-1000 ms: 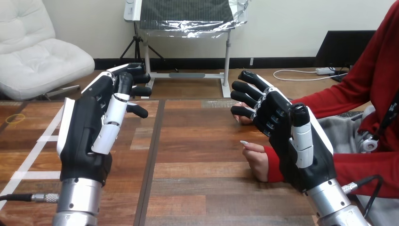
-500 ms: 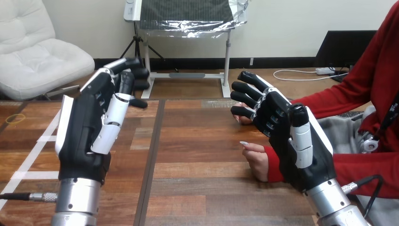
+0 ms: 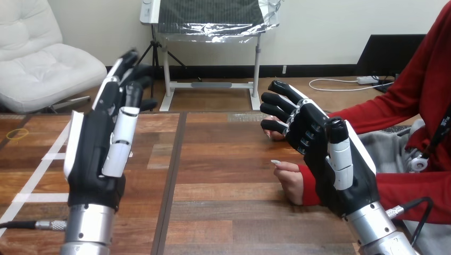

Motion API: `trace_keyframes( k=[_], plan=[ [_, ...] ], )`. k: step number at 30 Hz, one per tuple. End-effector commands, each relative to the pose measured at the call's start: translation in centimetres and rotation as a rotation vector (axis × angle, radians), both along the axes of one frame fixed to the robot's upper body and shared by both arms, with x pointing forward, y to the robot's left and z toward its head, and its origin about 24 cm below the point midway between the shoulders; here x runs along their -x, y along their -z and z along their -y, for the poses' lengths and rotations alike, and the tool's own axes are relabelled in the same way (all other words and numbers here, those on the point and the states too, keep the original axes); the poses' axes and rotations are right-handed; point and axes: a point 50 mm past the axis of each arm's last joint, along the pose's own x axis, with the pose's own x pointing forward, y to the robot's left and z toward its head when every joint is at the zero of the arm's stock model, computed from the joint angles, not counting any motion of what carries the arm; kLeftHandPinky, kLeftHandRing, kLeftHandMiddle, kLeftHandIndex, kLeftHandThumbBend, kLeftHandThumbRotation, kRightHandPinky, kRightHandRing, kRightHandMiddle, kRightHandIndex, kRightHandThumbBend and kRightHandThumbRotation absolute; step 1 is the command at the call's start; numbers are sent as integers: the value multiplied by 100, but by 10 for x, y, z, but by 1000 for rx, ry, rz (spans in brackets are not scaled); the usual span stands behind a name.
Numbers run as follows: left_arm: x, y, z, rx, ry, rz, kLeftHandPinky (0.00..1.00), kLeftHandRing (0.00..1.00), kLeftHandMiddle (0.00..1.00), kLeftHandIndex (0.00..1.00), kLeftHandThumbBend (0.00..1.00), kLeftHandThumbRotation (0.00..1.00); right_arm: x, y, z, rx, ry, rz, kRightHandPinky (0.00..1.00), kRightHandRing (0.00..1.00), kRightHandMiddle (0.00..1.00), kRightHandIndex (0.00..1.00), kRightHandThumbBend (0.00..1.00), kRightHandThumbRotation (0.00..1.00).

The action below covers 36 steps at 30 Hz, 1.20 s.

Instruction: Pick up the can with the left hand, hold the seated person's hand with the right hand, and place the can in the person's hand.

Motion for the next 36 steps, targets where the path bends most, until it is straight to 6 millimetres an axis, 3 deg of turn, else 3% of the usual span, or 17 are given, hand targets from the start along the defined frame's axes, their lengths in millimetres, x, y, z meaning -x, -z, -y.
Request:
trace_keyframes(
  k=[1, 7, 13, 22, 36],
  plan=[
    [-11, -10, -1, -20, 14, 67, 100, 100, 100, 100, 36, 92, -9, -18, 0, 4, -7, 78, 82, 88, 87, 89, 87, 100],
    [-18, -6, -7, -80, -3, 58, 100, 100, 100, 100, 43, 92, -10, -18, 0, 2, -5, 77, 82, 88, 87, 89, 87, 100],
    [-28, -3, -15, -138, -18, 35, 100, 100, 100, 98, 57, 91, -11, -18, 0, 3, -3, 79, 82, 87, 87, 89, 87, 100],
    [-48, 1, -28, -267, -58, -6, 96, 98, 100, 97, 47, 86, -12, -18, -1, 11, -9, 77, 82, 88, 87, 89, 87, 100],
    [-78, 1, -49, -373, -114, -85, 90, 98, 100, 98, 57, 80, -14, -20, -3, 13, -11, 80, 82, 88, 87, 88, 88, 100]
  ],
)
